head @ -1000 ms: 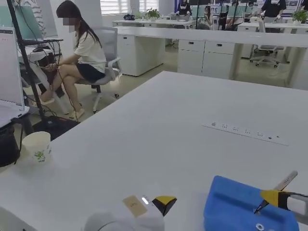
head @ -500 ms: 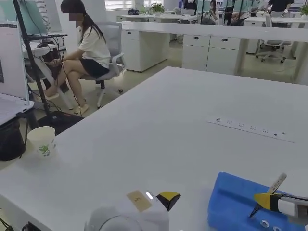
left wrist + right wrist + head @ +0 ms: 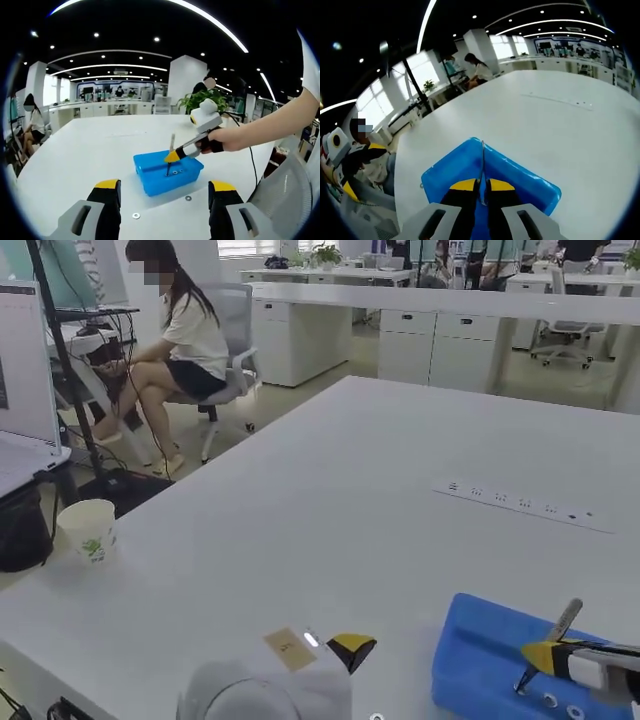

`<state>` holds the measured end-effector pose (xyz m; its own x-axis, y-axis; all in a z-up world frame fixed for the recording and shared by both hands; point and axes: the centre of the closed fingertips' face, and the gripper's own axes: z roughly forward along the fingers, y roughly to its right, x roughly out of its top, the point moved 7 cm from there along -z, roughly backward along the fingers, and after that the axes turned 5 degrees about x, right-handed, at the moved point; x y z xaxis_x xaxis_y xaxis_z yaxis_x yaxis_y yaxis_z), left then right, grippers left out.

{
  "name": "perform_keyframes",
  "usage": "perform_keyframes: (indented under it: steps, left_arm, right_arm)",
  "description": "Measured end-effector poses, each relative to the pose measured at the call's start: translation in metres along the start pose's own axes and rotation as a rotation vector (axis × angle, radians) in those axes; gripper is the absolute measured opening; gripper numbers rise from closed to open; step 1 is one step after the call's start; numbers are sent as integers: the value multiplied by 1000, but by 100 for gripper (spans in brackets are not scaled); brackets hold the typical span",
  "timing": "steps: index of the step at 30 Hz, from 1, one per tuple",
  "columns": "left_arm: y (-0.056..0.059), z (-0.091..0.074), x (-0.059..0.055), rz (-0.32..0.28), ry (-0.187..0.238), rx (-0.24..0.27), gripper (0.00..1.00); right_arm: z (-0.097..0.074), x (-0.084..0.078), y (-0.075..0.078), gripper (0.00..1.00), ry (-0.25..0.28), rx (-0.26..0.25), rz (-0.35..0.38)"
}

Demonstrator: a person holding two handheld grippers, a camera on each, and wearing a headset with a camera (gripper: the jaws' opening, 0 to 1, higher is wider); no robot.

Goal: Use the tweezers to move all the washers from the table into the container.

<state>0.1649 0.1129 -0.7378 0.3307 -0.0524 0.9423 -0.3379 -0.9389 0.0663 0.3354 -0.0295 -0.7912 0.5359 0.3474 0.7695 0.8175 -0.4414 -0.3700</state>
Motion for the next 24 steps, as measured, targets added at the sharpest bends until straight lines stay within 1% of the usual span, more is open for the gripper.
perform_keyframes:
  steps: [2,5,9,12,16,20,24]
  left_arm:
    - [-1,0,1,-11,8,0,71]
    - [-1,0,0,-9,0,3,71]
    - [0,0,0,-6,2,-2,71]
    - [0,0,0,-11,5,0,71]
    - [0,0,-1,-10,1,-4,71]
    - [0,0,-1,-11,2,-2,71]
    - [0,0,-1,-11,4,-4,71]
  right_arm:
    - [-2,0,0,4,8,-4,2]
    - [-6,1,-2,4,49,4,37]
    - [-11,2,-5,4,66,9,36]
    - [-15,4,-8,4,96,19,45]
    - [-20,7,-12,4,117,28,48]
    - [-27,11,-21,4,157,52,58]
    - [-33,13,-32,4,184,82,56]
